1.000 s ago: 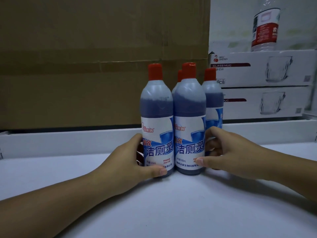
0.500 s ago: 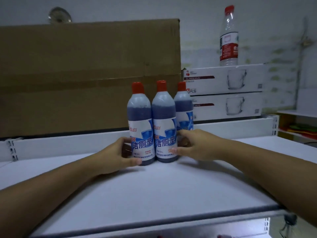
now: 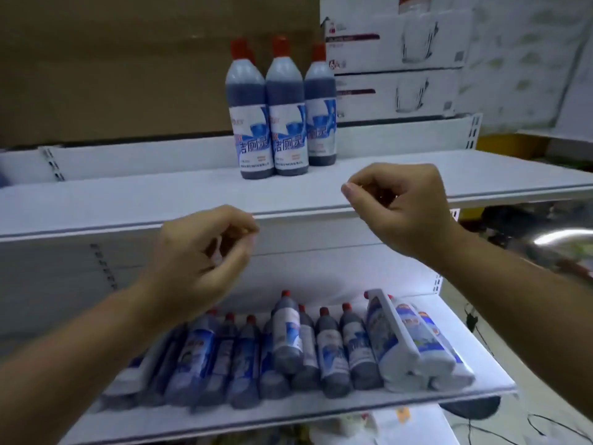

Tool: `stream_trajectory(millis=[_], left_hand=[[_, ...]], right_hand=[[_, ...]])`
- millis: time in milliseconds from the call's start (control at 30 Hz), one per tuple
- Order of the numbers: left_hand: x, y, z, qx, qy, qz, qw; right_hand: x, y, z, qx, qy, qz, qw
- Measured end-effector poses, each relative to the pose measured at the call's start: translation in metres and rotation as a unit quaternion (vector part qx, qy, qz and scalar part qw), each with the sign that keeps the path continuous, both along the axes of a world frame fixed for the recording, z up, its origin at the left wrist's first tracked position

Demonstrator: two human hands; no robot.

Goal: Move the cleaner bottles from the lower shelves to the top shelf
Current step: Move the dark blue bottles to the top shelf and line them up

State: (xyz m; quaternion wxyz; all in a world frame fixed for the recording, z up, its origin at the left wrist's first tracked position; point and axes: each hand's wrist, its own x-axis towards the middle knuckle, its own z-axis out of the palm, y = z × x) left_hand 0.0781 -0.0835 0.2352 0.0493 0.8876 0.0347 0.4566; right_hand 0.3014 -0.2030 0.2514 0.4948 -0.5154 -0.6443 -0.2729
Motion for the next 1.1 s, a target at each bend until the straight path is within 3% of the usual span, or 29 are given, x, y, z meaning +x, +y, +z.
stream_trajectory(millis=[67, 167, 267, 400, 500, 667, 733, 833, 900, 967, 1100], left_hand=[[-0.001, -0.014, -0.046, -0.068, 0.059, -0.014, 0.996], [0.008, -0.015, -0.116, -0.222, 0.151, 0.031, 0.963], [0.029, 0.009, -0.172, -0.361, 0.226, 0.134, 0.894], [0.061, 0.037, -0.217, -0.535, 0.281, 0.201, 0.771], [0.088, 0.046, -0.235, -0.581, 0.269, 0.236, 0.731], [0.118, 0.056, -0.261, -0.547, 0.303, 0.308, 0.716], [0.118, 0.056, -0.265, -0.548, 0.303, 0.305, 0.717], [0.114, 0.058, -0.265, -0.573, 0.289, 0.291, 0.71], [0.113, 0.059, -0.265, -0.576, 0.28, 0.287, 0.712], [0.111, 0.059, -0.266, -0.581, 0.274, 0.284, 0.712], [0.107, 0.059, -0.268, -0.584, 0.275, 0.274, 0.712]], right_hand=[[-0.016, -0.017, -0.046, -0.025, 0.037, 0.025, 0.999], [-0.017, -0.018, -0.121, -0.207, 0.128, -0.026, 0.97], [-0.004, -0.007, -0.181, -0.397, 0.179, -0.123, 0.892], [-0.002, 0.012, -0.242, -0.536, 0.204, -0.204, 0.794], [-0.012, 0.026, -0.276, -0.601, 0.182, -0.254, 0.735], [-0.035, 0.038, -0.311, -0.569, 0.269, -0.294, 0.72], [-0.048, 0.037, -0.325, -0.543, 0.299, -0.289, 0.729], [-0.061, 0.031, -0.338, -0.428, 0.419, -0.254, 0.76], [-0.064, 0.03, -0.338, -0.317, 0.531, -0.231, 0.751], [-0.063, 0.034, -0.335, -0.234, 0.646, -0.216, 0.694], [-0.052, 0.043, -0.332, -0.177, 0.814, -0.182, 0.522]])
